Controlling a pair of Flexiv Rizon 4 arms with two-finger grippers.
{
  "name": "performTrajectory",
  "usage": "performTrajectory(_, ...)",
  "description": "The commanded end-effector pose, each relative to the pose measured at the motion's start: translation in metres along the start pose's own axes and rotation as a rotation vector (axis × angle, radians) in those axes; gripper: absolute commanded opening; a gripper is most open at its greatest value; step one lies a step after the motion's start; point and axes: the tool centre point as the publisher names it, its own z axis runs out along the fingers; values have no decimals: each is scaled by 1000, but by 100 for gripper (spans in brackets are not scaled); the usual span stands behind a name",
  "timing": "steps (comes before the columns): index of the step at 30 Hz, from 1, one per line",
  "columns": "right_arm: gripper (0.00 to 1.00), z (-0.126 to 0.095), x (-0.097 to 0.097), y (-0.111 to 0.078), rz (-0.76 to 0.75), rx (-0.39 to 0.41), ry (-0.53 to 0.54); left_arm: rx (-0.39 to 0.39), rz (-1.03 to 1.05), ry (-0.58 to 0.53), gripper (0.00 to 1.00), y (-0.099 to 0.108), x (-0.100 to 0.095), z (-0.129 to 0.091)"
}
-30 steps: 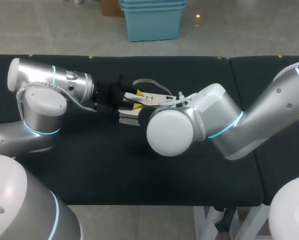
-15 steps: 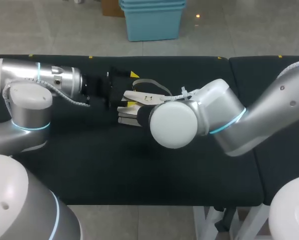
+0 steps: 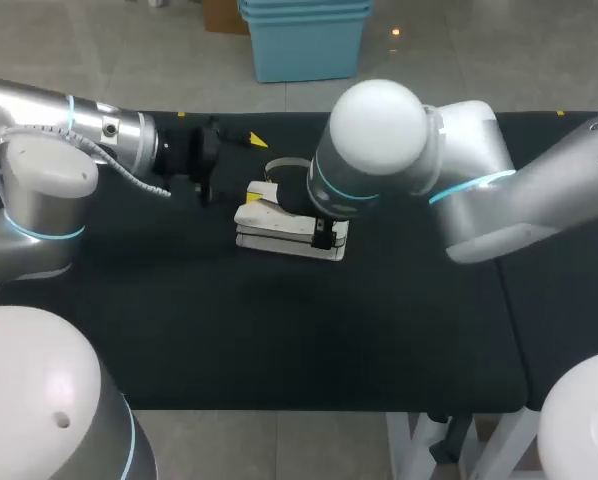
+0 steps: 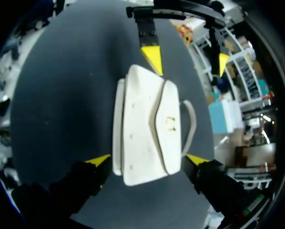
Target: Pick up the bag, open it, inspect its contents, close it, and place it on the opposite side
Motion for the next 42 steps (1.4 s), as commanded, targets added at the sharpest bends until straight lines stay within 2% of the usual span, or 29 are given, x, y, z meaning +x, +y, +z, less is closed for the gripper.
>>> performTrajectory(1, 100, -11, -13, -8, 18, -8, 162, -71, -46, 82, 100, 0, -5, -18)
performTrajectory(5, 100, -15, -20, -17, 85, 11, 265, -96, -137, 149, 100, 6, -4, -29)
performTrajectory(9, 100, -21, -26, -24, 154, -35, 349, -139, -242, 163, 100, 12, -4, -35)
performTrajectory(11, 100, -22, -27, -27, 173, -71, 404, -202, -270, 138, 100, 15, -8, -38)
performTrajectory(27, 100, -22, -27, -27, 173, -71, 404, -202, -270, 138, 100, 15, -8, -38)
performTrajectory(29, 100, -22, -27, -27, 173, -71, 404, -212, -401, 102, 100, 9, -17, -20)
performTrajectory(32, 100, -26, -43, -27, 346, -76, 392, -308, -652, 34, 100, -2, -29, -13)
performTrajectory(34, 100, -32, -49, -32, 433, -123, 417, -367, -772, 5, 100, -9, -31, -17)
performTrajectory(35, 100, -34, -52, -36, 511, -105, 429, -400, -822, -5, 100, -11, -33, -20)
performTrajectory(38, 100, -38, -59, -48, 678, -105, 455, -471, -909, -39, 100, -12, -34, -26)
performTrajectory(42, 100, -42, -61, -56, 805, -112, 480, -555, -998, -77, 100, -5, -33, -30)
